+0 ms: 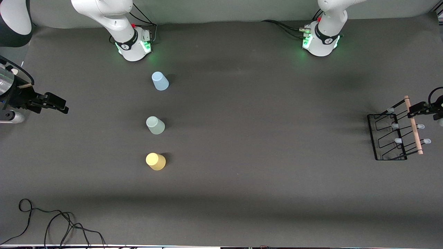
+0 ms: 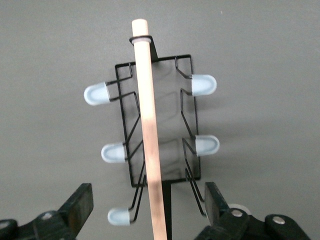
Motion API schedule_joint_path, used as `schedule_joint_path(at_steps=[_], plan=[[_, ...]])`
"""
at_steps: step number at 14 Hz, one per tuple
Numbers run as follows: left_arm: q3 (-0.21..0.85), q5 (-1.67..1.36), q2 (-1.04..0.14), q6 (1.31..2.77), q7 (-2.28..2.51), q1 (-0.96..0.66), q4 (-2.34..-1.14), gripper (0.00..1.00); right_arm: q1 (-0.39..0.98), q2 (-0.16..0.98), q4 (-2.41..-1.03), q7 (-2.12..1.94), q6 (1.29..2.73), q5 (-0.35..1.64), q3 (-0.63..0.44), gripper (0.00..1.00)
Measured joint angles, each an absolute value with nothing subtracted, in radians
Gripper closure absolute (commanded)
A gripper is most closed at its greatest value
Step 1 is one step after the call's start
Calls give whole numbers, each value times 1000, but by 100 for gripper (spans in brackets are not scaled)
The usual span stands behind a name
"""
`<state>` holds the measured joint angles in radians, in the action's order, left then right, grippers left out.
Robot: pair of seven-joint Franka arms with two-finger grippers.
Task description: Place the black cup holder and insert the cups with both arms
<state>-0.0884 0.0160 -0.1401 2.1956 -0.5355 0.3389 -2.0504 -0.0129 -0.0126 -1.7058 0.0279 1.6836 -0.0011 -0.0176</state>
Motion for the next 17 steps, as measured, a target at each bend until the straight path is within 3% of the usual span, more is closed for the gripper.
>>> schedule_joint_path(at_steps=[2,4,6,8,9,15,17], plan=[[-88,16,-166,2214,-536,339,-2050,4,12,-11,-1720,54,1686,-1,-17,0],[-88,16,-175,2214,-536,339,-2053,15,66,-6,-1747,138,1716,0,-15,0],[-88,16,-178,2214,-536,339,-2060,48,125,2,-1797,220,1790,0,-14,0],[-88,16,-183,2214,-536,339,-2061,93,153,9,-1869,251,1881,0,-12,0],[-88,15,-184,2214,-536,339,-2061,100,153,11,-1897,252,1916,0,-12,0],[-90,-4,-182,2213,-534,341,-2052,100,152,-38,-1909,252,1879,0,-18,0],[-91,-10,-165,2148,-534,344,-2003,100,152,-59,-1909,252,1864,0,-18,0]])
